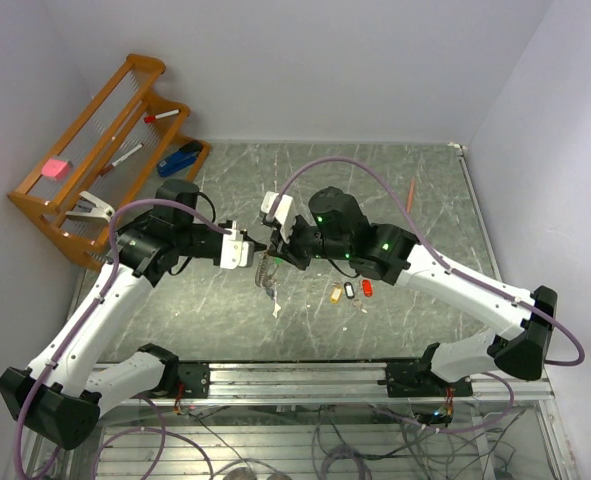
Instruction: Put the keys on the keyring
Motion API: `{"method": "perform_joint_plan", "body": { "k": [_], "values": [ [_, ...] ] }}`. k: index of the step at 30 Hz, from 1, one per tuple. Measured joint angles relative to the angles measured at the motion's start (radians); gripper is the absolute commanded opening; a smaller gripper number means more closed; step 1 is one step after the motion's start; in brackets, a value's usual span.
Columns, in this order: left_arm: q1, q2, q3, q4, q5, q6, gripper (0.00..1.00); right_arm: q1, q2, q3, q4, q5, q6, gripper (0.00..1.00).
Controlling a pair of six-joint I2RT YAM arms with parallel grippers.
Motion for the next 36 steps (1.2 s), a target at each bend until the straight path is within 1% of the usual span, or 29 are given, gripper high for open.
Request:
{"method": "perform_joint_plan", "body": {
  "k": [2,4,10,16,29,36],
  "values": [
    [-0.002,0.0,0.0,0.016,-0.003,-0.021,0.17,0.0,-0.018,-0.026,0.031,0.011,0.004,0.0],
    [-0.004,-0.001,0.0,0.037,-0.003,-0.046,0.2,0.0,-0.038,-0.05,0.057,0.018,0.007,0.0],
    [-0.007,-0.008,0.0,0.085,-0.004,-0.093,0.23,0.0,-0.071,-0.082,0.108,0.035,0.016,0.0],
    [-0.007,-0.012,0.0,0.103,-0.003,-0.114,0.22,0.0,-0.082,-0.089,0.12,0.036,0.017,0.0],
    [-0.007,-0.012,0.0,0.116,0.002,-0.13,0.24,0.0,-0.105,-0.103,0.141,0.051,0.016,0.0],
    [-0.007,-0.012,-0.002,0.142,0.002,-0.179,0.24,0.0,-0.134,-0.122,0.163,0.058,0.016,0.0]
  ]
}}
